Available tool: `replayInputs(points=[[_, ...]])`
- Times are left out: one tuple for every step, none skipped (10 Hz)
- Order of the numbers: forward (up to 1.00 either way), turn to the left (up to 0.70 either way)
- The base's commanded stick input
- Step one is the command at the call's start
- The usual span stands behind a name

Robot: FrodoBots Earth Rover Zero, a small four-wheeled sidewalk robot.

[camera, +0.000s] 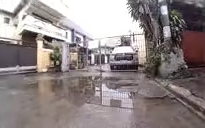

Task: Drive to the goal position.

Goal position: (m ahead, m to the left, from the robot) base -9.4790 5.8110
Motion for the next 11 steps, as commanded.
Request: replayInputs(points=[[0.0,0.45],[0.86,0.3],[1.0,0.27],[1.0,0.27],[1.0,0.27],[1.0,0.27],[1.0,0.27],[1.0,0.27],[1.0,0.27],[1.0,0.27],[1.0,0.27]])
